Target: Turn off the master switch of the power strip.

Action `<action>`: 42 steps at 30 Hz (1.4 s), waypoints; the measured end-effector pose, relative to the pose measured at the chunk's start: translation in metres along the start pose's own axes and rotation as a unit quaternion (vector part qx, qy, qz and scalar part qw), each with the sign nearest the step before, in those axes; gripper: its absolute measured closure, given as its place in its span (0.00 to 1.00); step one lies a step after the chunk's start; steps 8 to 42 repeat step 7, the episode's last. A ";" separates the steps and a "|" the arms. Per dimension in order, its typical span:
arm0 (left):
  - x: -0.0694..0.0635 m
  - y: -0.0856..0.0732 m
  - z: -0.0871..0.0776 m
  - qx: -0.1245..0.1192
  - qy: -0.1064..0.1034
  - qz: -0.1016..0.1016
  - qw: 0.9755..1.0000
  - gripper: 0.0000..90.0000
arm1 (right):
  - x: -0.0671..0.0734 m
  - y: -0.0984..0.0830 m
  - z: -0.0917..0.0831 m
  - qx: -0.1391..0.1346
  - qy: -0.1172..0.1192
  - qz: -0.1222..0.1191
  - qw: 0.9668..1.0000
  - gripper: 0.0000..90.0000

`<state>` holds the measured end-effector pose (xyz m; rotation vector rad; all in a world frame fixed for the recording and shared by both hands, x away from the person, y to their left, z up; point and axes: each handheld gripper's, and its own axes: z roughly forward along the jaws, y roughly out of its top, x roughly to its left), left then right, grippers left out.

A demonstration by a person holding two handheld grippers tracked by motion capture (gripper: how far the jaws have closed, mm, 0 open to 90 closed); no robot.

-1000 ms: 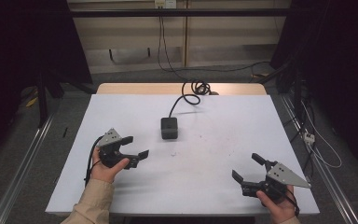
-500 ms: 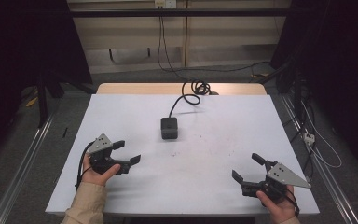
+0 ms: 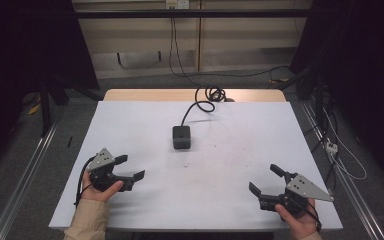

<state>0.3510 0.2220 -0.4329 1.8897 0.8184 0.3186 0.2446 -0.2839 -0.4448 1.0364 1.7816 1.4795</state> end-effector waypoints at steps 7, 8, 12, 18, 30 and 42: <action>0.002 -0.004 -0.004 0.002 0.010 -0.001 1.000 0.07 | 0.000 0.000 0.000 0.000 0.000 0.000 1.000 0.06; 0.002 -0.004 -0.004 0.002 0.010 -0.001 1.000 0.07 | 0.000 0.000 0.000 0.000 0.000 0.000 1.000 0.06; 0.002 -0.004 -0.004 0.002 0.010 -0.001 1.000 0.07 | 0.000 0.000 0.000 0.000 0.000 0.000 1.000 0.06; 0.002 -0.004 -0.004 0.002 0.010 -0.001 1.000 0.07 | 0.000 0.000 0.000 0.000 0.000 0.000 1.000 0.06; 0.002 -0.004 -0.004 0.002 0.010 -0.001 1.000 0.07 | 0.000 0.000 0.000 0.000 0.000 0.000 1.000 0.06; 0.002 -0.004 -0.004 0.002 0.010 -0.001 1.000 0.07 | 0.000 0.000 0.000 0.000 0.000 0.000 1.000 0.06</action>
